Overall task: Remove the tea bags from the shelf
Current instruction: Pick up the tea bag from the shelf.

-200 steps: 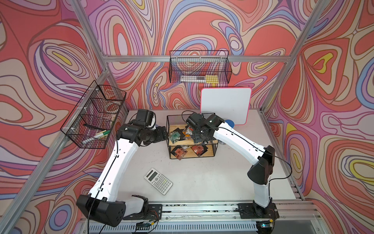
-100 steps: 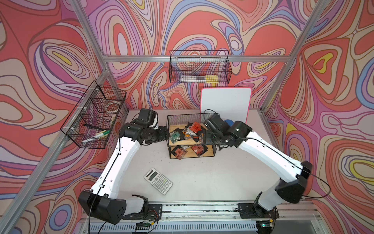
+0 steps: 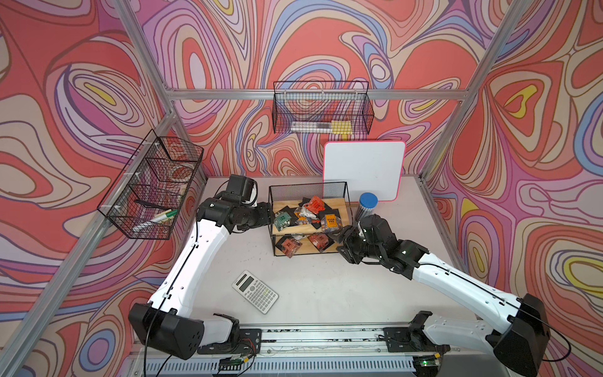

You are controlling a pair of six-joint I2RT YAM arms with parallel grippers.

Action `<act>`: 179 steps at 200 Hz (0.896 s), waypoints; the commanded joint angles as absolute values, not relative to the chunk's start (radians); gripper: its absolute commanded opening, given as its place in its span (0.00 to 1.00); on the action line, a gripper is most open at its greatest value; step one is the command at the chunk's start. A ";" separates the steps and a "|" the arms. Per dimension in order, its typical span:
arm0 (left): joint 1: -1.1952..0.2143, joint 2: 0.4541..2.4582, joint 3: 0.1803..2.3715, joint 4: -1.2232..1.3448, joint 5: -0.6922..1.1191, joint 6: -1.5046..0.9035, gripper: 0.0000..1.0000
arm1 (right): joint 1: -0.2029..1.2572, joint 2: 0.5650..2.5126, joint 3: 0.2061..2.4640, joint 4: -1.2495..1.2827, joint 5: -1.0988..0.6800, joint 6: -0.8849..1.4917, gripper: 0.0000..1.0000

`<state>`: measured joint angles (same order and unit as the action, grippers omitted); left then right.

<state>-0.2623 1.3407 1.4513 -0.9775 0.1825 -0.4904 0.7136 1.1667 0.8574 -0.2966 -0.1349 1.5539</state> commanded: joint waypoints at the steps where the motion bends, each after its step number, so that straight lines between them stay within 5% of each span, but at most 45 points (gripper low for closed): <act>1: -0.267 1.358 1.442 -0.934 0.198 -0.487 0.65 | 0.712 1.126 0.793 -0.035 -0.115 1.728 0.62; 70: -0.268 1.386 1.453 -0.884 0.196 -0.479 0.52 | 0.713 1.137 0.693 0.050 -0.088 1.779 0.51; 179: -0.268 1.394 1.462 -0.870 0.222 -0.467 0.32 | 0.713 1.193 0.610 0.272 0.021 1.819 0.48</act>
<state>-0.2626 1.3842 1.4460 -0.8906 0.2024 -0.4858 0.7136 1.1603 0.6212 0.1417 -0.0181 1.7435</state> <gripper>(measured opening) 0.342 0.479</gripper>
